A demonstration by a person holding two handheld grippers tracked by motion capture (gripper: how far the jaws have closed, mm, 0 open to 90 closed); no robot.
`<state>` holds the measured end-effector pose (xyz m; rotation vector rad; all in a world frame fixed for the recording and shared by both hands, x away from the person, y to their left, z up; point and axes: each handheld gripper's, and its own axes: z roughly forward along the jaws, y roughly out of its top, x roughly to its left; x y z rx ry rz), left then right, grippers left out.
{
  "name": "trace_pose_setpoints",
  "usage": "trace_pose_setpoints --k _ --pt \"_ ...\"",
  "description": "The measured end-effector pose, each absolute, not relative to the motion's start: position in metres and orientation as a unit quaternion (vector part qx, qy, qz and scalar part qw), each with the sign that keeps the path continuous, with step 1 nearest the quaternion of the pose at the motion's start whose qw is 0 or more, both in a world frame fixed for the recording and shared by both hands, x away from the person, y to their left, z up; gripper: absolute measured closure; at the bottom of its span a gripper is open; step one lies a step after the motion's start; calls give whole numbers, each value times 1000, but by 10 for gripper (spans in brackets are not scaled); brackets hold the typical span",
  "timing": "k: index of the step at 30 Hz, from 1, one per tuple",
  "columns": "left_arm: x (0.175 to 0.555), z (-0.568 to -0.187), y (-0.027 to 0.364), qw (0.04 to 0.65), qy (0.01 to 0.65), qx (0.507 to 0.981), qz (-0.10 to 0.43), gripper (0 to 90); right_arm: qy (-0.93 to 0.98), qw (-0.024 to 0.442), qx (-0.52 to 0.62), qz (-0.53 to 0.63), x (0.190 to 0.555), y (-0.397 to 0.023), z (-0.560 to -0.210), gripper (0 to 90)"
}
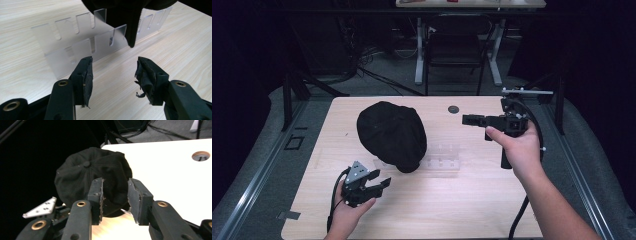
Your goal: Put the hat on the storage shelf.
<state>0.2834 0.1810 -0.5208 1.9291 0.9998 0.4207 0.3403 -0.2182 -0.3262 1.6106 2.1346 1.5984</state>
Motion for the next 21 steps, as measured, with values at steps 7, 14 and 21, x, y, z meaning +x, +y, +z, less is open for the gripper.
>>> trace_pose_setpoints --k 7,14,21 --pt "281 -531 199 452 422 764 185 461 690 46 507 515 321 -230 -343 576" --pt "283 -540 209 455 440 754 178 458 697 87 505 502 305 -239 -374 501" --pt "283 -544 210 449 437 758 180 451 709 126 498 482 292 -242 -406 487"
